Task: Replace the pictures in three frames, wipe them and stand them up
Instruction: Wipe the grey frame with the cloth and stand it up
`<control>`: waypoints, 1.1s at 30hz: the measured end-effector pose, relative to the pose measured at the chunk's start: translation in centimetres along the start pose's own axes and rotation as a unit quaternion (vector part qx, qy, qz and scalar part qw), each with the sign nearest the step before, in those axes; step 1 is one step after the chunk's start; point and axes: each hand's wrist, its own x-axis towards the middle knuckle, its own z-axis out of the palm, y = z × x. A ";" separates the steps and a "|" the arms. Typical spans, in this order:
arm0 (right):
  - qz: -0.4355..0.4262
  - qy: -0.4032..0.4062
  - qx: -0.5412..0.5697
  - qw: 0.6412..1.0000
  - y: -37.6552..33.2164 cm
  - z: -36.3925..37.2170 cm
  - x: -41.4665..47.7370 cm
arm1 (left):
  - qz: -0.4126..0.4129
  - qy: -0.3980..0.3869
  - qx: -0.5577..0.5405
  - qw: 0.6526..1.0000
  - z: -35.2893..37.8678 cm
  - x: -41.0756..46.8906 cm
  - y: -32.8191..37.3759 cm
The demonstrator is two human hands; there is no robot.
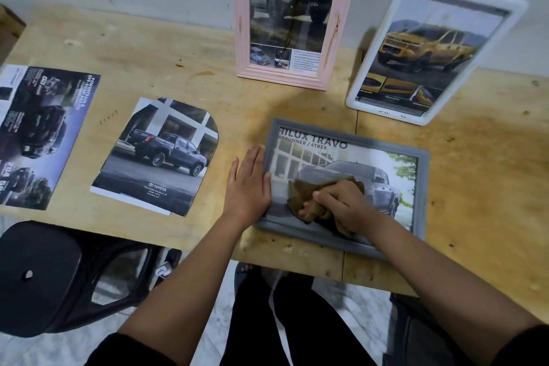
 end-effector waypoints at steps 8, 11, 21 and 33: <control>0.257 0.101 0.187 0.943 -1.0 -4.3 0.2 | 0.010 0.008 -0.008 1.000 -0.1 -0.1 -0.1; 0.228 0.308 0.265 0.885 -2.4 -6.3 2.1 | 0.012 0.009 -0.012 1.000 0.0 0.0 -0.1; 0.126 0.209 0.021 0.970 -0.7 -0.4 4.4 | 0.013 0.023 -0.008 1.000 0.4 -0.1 -0.4; 0.203 0.017 0.056 0.977 -0.4 -1.8 -3.4 | 0.016 0.011 -0.022 1.000 0.2 -0.1 0.0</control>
